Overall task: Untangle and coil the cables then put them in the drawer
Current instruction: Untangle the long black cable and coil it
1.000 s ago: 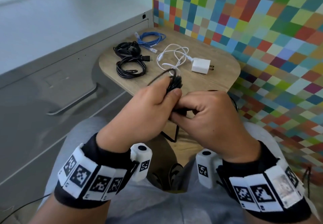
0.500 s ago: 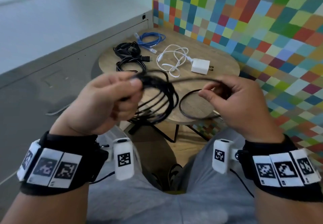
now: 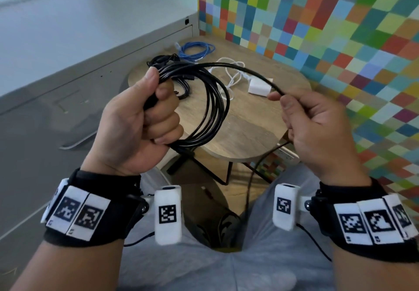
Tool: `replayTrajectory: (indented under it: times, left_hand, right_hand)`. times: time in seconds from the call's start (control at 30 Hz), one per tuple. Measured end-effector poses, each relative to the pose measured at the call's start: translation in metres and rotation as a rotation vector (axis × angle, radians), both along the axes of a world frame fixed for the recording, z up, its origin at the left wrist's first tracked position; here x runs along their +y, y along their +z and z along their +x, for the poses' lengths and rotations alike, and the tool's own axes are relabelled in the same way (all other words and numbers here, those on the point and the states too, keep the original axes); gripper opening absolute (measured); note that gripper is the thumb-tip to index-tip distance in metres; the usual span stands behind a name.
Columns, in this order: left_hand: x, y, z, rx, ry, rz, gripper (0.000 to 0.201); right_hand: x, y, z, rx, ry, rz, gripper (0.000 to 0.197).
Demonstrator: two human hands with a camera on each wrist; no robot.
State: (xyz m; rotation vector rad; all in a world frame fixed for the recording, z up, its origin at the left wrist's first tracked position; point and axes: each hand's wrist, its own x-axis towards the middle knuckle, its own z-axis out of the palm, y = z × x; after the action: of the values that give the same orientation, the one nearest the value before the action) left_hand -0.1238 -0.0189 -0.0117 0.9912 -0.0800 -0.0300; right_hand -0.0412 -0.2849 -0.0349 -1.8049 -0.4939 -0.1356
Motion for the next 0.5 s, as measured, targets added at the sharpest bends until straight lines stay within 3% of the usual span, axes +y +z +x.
replayTrajectory:
  times: [0.27,0.33,0.4,0.5]
  left_hand:
    - [-0.02,0.001,0.003,-0.082,0.091,-0.021,0.028]
    - [-0.034,-0.003,0.005,-0.117,0.23,0.144,0.021]
    - [-0.05,-0.008,0.006,-0.163,0.336,0.428,0.017]
    - [-0.066,-0.012,0.001,-0.243,0.366,0.892,0.016]
  right_hand:
    - [0.02,-0.003,-0.012,-0.084,-0.021,-0.559,0.025]
    - [0.03,0.0,-0.021,-0.089,0.031,-0.72,0.028]
    - [0.042,0.003,-0.031,-0.131,0.102,-0.861,0.024]
    - [0.056,0.005,-0.04,-0.106,0.21,-0.933,0.011]
